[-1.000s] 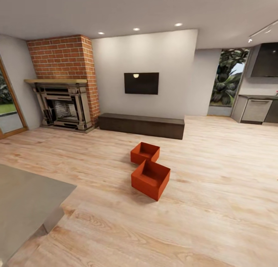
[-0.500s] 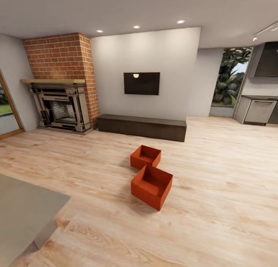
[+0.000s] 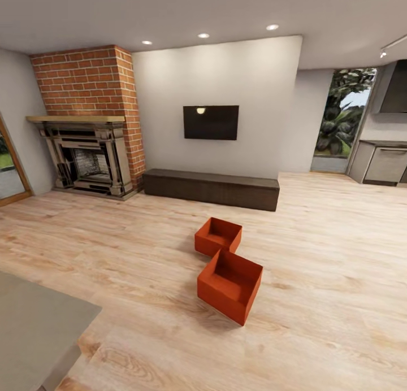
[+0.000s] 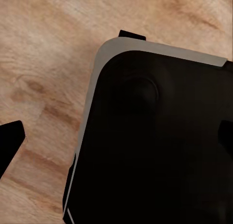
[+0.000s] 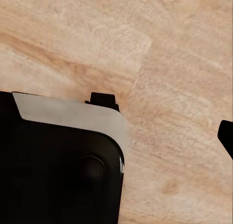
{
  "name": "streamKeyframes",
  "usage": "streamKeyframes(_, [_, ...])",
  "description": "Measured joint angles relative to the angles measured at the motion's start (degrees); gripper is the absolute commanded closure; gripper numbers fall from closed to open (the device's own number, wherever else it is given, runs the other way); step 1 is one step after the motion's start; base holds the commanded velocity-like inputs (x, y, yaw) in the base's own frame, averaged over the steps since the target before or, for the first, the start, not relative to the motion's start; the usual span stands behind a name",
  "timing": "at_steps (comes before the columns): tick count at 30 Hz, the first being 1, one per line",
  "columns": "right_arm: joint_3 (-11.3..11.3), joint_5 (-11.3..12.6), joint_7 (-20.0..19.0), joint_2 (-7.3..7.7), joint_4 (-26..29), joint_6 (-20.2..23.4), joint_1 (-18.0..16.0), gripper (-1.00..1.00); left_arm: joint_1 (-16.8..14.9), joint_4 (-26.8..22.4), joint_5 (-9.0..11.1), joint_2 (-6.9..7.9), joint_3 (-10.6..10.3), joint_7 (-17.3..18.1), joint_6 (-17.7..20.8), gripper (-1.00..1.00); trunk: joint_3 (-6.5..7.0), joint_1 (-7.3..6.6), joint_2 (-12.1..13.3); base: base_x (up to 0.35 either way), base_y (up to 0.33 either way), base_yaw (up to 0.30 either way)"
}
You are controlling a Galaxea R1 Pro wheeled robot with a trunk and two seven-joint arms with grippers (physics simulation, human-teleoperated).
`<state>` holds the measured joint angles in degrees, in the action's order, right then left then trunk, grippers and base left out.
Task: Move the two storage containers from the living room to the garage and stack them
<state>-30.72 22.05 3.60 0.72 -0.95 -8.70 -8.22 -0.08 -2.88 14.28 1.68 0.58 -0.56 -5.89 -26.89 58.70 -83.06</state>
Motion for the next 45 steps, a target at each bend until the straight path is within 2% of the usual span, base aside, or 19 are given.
streamKeyframes(21, [0.1,0.1,0.0,-0.05,0.0,0.0,0.0,-1.00,0.0,0.0,0.0,0.00,0.0,0.0,0.0,-1.00,0.00,0.00,0.0,0.319,0.103,-0.013])
streamKeyframes(45, [0.4,0.3,0.0,-0.08,0.0,0.0,0.0,-1.00,0.0,0.0,0.0,0.00,0.0,0.0,-0.3,-1.00,0.00,0.00,0.0,0.319,0.102,-0.237])
